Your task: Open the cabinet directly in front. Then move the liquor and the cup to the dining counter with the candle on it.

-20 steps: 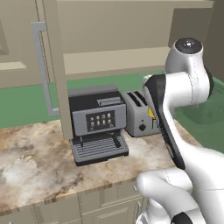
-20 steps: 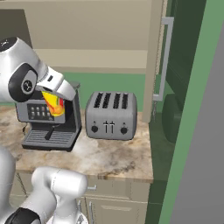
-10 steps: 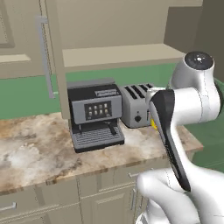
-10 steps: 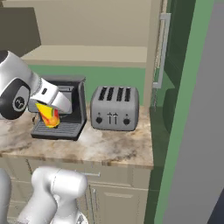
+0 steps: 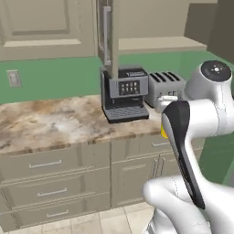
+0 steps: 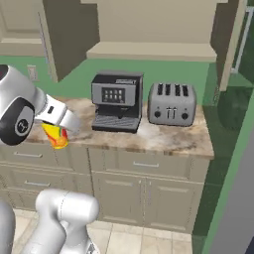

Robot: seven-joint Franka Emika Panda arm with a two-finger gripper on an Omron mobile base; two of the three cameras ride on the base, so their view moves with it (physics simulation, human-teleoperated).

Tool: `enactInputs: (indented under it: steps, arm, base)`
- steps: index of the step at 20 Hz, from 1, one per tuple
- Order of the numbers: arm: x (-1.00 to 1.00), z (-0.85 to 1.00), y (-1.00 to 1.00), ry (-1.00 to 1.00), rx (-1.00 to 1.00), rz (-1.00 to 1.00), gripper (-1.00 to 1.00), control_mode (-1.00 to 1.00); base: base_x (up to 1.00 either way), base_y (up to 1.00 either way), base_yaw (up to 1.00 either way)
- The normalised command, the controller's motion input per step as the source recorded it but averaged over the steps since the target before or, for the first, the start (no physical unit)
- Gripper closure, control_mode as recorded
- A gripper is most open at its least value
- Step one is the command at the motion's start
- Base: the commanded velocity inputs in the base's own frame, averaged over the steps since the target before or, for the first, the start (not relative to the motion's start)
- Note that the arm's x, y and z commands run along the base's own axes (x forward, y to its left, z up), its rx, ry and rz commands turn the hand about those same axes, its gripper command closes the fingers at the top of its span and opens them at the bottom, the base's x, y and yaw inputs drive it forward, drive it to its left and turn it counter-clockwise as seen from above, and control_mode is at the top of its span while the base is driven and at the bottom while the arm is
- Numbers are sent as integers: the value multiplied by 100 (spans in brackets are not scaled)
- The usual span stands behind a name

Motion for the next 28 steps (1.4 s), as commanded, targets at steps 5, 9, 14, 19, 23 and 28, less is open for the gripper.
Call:
enactInputs:
  steps: [5, 9, 14, 19, 23, 28]
  arm:
    - [0, 0, 0, 0, 0, 0, 100, 100]
    - [0, 0, 0, 0, 0, 0, 100, 100]
    - [0, 0, 0, 0, 0, 0, 100, 100]
    - [0, 0, 0, 0, 0, 0, 100, 100]
    - [0, 0, 0, 0, 0, 0, 100, 100]
    - [0, 0, 0, 0, 0, 0, 100, 100]
  base:
    - [-10, 100, 20]
    - [1, 100, 11]
    - [17, 100, 8]
    - [-5, 100, 44]
    - [-4, 63, 90]
    - [-1, 52, 93]
